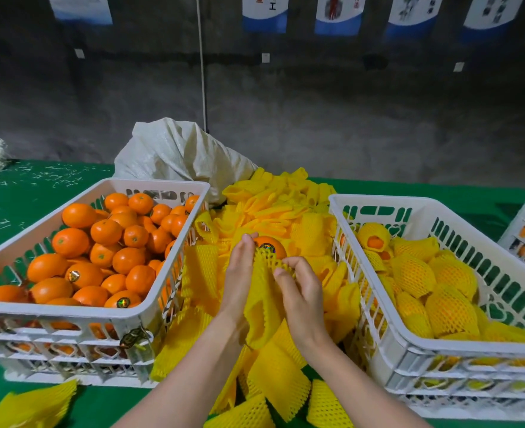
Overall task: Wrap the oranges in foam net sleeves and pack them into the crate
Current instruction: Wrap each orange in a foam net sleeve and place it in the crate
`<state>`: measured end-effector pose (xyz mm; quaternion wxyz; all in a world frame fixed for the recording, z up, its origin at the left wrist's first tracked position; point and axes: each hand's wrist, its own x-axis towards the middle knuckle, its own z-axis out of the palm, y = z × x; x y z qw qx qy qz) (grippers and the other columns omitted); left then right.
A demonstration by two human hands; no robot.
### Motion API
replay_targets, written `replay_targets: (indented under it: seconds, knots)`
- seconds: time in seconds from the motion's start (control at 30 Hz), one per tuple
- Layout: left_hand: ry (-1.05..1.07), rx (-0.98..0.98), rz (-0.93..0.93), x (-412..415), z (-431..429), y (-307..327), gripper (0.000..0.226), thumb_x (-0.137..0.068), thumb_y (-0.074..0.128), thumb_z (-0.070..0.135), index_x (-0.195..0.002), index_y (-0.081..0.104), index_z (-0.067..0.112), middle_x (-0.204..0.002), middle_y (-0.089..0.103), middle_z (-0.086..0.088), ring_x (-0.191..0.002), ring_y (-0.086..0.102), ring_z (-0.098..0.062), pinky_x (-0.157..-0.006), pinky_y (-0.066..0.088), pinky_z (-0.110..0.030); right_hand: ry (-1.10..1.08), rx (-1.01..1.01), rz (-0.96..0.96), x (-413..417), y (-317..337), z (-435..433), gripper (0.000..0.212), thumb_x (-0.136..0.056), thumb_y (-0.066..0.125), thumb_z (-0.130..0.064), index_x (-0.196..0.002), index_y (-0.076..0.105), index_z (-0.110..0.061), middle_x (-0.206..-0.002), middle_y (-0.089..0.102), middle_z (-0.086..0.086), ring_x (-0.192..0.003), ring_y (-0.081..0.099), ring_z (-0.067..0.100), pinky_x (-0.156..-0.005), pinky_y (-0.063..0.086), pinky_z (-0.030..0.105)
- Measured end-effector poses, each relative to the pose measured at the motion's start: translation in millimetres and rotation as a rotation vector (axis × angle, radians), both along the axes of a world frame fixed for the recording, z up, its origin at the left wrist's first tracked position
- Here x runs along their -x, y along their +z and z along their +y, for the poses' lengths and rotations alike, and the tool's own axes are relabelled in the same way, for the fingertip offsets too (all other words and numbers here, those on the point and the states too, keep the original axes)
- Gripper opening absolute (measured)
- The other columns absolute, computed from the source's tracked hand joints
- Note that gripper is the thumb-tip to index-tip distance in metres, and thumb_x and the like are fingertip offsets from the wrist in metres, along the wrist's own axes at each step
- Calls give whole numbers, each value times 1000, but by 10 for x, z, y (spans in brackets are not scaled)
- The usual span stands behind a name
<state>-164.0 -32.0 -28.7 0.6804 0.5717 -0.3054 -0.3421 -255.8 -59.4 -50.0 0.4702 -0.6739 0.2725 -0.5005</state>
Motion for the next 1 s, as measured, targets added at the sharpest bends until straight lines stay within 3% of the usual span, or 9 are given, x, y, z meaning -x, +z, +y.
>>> replay_targets:
  seconds: [0.1,0.17,0.23,0.37,0.47,0.63,0.73,0.87,1.0]
  knots:
    - [-20,26,179,36,12,-13,65,-85,35,60,-122,59,13,-121,62,-20,-107,62,-32,-89,53,-41,-24,60,-11,50,113,-140,11,-83,59,-30,-78,55,-21,-62,43,-4,-56,35,5,-52,30,20]
    - [-52,20,287,54,8,-42,59,-78,39,64,-109,64,20,-103,73,-9,-87,71,-19,-66,58,-29,-41,110,-40,78,201,-242,11,-89,62,-21,-81,55,-24,-62,43,-8,-52,33,3,-50,30,17]
    - [-159,17,393,43,-2,-47,55,-73,42,65,-102,63,24,-89,76,-1,-77,73,-16,-58,57,-26,-47,132,-40,95,244,-324,13,-91,59,-16,-82,55,-25,-57,42,-12,-47,31,2,-46,27,14]
    - [-303,-6,414,32,-1,-24,64,-69,56,56,-120,62,17,-107,72,-8,-93,71,-22,-69,58,-32,-65,134,-28,74,294,-422,19,-90,59,-11,-81,55,-27,-66,51,-11,-54,44,-2,-53,34,10]
    - [-324,24,435,-20,-14,-26,54,-67,67,45,-111,70,14,-102,73,-11,-86,72,-22,-65,58,-31,-9,80,-27,91,280,-455,15,-90,59,-12,-80,57,-24,-72,55,-7,-61,47,-2,-58,37,10]
    - [-381,67,556,-74,-39,-24,42,-73,58,52,-84,80,18,-99,74,-9,-86,72,-22,-74,57,-36,49,12,44,97,229,-459,17,-94,53,-20,-77,56,-22,-53,44,-13,-45,36,1,-45,29,12]
    - [-403,17,534,-69,-29,-8,45,-69,57,59,-81,80,23,-98,74,-7,-85,72,-22,-76,57,-38,5,52,32,76,304,-497,19,-94,53,-12,-77,56,-20,-66,52,-10,-55,47,-5,-54,36,10]
    - [-434,-48,432,-78,-25,25,58,-66,48,67,-88,77,22,-102,74,-6,-90,72,-20,-69,60,-35,0,80,-20,81,319,-487,18,-93,52,-5,-80,56,-17,-73,55,-6,-64,51,-9,-62,39,8]
    - [-500,-78,389,-100,9,47,66,-59,46,69,-102,67,23,-95,75,-1,-85,72,-16,-62,59,-31,36,17,-97,94,321,-470,19,-93,53,-8,-77,58,-18,-68,53,-5,-58,48,-4,-55,38,9]
